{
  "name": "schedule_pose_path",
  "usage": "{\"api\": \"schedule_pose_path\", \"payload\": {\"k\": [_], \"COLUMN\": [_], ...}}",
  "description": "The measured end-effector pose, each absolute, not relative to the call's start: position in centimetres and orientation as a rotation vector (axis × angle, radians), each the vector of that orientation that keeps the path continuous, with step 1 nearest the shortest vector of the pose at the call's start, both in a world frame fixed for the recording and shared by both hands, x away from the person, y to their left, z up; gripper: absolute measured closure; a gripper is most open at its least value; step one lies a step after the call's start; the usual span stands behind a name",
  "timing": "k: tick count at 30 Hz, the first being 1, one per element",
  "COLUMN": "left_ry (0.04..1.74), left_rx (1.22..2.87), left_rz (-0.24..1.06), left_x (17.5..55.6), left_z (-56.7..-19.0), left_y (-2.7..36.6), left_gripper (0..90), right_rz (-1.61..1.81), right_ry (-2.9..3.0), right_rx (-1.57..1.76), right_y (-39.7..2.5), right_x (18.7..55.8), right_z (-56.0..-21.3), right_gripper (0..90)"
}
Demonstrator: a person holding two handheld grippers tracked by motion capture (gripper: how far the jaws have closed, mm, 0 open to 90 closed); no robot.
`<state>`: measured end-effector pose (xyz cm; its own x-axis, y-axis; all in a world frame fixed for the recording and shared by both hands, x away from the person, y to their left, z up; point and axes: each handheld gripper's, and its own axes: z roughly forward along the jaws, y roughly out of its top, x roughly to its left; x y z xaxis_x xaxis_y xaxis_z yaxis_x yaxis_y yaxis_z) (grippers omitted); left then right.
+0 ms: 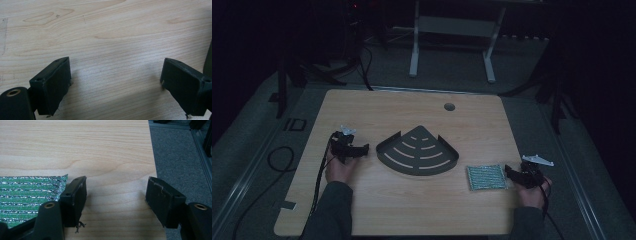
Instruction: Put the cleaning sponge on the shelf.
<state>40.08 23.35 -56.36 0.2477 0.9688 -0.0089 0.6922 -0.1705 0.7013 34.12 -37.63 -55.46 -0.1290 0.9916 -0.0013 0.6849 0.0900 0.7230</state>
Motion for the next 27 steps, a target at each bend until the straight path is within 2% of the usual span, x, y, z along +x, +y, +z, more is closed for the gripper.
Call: {"api": "schedule_pose_path", "payload": {"k": [3,10,18,27], "left_ry": [1.51,1.509,1.509,1.509], "left_rx": [1.935,1.935,1.936,1.935], "left_rz": [0.608,0.608,0.608,0.61], "left_x": [40.1,40.1,40.1,40.0], "left_z": [-56.4,-56.4,-56.4,-56.4], "left_y": [23.4,23.4,23.4,23.4], "left_gripper": [10.3,10.4,10.4,10.8], "right_rz": [0.801,0.821,0.869,0.865], "right_ry": [1.877,1.884,2.013,2.116], "right_rx": [1.638,1.563,1.415,1.327], "right_y": [-37.6,-36.8,-35.0,-33.1], "right_x": [34.1,33.5,32.3,31.6], "right_z": [-55.4,-54.4,-53.0,-52.9], "right_gripper": [33.7,50.4,87.6,89.7]}}
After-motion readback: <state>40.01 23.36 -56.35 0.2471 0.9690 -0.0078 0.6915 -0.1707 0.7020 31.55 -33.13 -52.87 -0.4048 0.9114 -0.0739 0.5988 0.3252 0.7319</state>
